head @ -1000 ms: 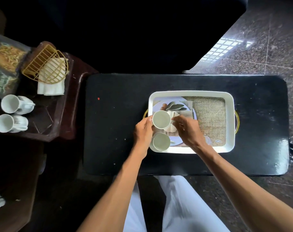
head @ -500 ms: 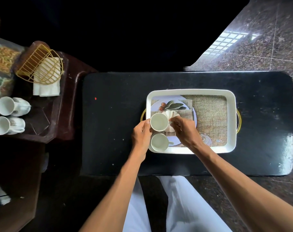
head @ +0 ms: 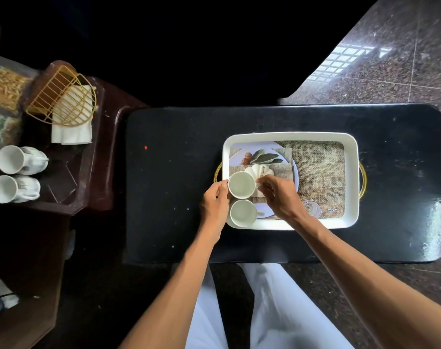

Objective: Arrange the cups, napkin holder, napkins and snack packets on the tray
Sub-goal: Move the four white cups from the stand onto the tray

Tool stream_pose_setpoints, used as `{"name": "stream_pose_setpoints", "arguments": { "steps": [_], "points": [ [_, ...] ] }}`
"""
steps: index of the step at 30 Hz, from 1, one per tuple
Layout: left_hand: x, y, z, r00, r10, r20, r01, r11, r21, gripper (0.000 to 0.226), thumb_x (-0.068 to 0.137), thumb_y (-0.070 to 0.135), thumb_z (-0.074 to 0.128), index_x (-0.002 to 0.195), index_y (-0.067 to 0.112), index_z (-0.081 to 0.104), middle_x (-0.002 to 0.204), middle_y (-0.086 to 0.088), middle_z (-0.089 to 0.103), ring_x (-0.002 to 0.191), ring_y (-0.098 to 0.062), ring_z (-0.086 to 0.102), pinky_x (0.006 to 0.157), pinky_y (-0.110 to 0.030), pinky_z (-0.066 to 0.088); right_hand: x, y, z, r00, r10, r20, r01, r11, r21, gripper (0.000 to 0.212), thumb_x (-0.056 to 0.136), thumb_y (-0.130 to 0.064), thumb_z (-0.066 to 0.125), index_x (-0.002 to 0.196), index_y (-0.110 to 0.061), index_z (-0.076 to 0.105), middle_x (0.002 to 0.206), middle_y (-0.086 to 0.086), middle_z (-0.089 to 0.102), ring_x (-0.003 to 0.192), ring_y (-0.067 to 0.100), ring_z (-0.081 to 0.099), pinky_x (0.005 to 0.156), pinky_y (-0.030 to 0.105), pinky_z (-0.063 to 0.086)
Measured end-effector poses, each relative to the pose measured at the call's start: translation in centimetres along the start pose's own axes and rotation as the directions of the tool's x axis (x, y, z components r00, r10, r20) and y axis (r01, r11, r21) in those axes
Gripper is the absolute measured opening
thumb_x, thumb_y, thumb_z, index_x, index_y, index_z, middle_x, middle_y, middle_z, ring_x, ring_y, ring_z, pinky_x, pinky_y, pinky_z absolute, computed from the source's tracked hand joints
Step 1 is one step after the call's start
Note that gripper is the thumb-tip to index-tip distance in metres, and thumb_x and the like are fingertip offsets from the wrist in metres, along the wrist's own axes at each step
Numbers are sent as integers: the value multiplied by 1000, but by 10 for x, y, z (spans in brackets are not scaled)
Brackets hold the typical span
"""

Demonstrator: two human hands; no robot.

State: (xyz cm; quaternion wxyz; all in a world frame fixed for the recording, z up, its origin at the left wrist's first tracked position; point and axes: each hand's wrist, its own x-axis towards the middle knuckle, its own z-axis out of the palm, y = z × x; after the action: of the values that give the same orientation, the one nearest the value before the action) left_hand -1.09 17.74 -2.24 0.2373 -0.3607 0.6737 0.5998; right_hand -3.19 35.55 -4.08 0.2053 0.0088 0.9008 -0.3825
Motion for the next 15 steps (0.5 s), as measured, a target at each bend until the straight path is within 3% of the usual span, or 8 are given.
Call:
{"name": "stream_pose_setpoints", "arguments": {
  "steps": [2, 4, 9, 15],
  "points": [
    [0, 0, -4, 1000, 6, -3, -6, 1000, -15, 22, 105, 30, 47, 113, 29, 68, 108, 9, 70, 109, -17, 68, 100, -39, 55, -2, -2, -2, 1000, 11, 24, -11, 1000, -18, 32, 90, 7, 62, 121, 6, 65, 110, 21, 74, 98, 32, 72, 89, 37, 57],
    [-1, 1, -12, 1000, 21, -21, -22, 999, -35, 27, 105, 30, 48, 124, 25, 66, 106, 14, 68, 107, -15, 68, 97, -35, 55, -5, -6, -6, 1000, 6, 11, -5, 1000, -30, 44, 85, 10, 62, 129, 5, 61, 118, 21, 70, 97, 30, 69, 88, 30, 52],
    [-12, 12, -58, 994, 68, -89, -79, 988, -131, 31, 106, 25, 46, 131, 19, 62, 123, -1, 66, 110, -14, 67, 95, -29, 54, -12, -36, -10, 995, -62, -85, 63, 998, 18, 50, 81, 11, 67, 130, 2, 60, 127, 17, 66, 115, 29, 64, 99, 32, 52],
    [-31, 21, -160, 962, 91, -258, -156, 956, -246, 27, 108, 24, 44, 126, 19, 63, 124, -6, 66, 113, -18, 68, 96, -31, 55, -14, -98, 21, 980, -115, -162, 134, 984, 116, 45, 83, 7, 73, 126, 1, 61, 121, 19, 68, 109, 33, 67, 93, 43, 58]
  ]
}}
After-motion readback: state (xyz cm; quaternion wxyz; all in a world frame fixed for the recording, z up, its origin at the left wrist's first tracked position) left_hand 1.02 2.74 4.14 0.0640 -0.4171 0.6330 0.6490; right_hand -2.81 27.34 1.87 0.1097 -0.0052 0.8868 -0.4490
